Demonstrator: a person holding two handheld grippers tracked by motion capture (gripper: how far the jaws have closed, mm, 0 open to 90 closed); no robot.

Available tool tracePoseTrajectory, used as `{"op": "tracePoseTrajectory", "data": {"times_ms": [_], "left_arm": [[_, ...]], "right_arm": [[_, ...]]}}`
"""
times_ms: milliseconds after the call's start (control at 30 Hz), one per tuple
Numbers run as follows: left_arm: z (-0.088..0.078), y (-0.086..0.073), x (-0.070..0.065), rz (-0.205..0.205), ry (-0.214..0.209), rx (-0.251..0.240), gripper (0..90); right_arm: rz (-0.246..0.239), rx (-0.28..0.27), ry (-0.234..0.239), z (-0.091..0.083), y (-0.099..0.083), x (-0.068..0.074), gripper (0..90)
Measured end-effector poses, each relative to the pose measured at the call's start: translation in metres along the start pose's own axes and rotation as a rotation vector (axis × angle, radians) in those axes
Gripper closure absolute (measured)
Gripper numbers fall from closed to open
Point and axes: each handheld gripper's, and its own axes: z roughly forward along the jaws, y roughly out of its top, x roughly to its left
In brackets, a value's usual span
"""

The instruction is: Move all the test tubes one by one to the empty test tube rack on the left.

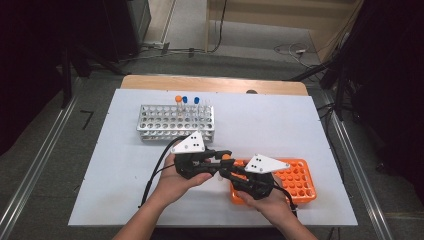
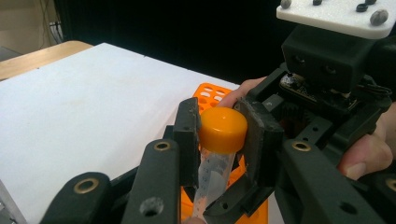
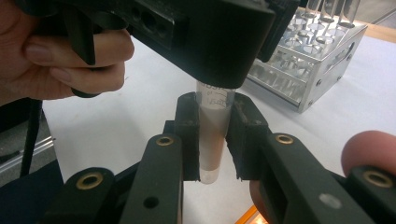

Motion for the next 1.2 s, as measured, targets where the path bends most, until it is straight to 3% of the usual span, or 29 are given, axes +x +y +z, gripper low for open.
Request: {"op": "tracePoseTrajectory", "data": {"times_ms": [633,867,1033,1200], "left_arm": [[0.001,-0.002,0.001,-0.006,-0.003,-0.002,69.2],[0.001,-0.001,0.000,0.010,0.033,-0.001,70.8],[-0.008,0.004,0.009,-0.015,0.084,-0.037,70.9],[-0.020,0.007,0.027,-0.031,0.157,-0.062,70.9]], "right_arm": [[0.010,-0.009,0.004,0.000,-0.001,-0.002,72.8],[0.017,-0.009,-0.001,0.000,-0.001,-0.003,71.6],[0.002,-0.016,0.016,-0.004,-0.003,-0.006,51.9],[0.015,-0.032,0.009,-0.015,-0.005,-0.015,24.3]]}}
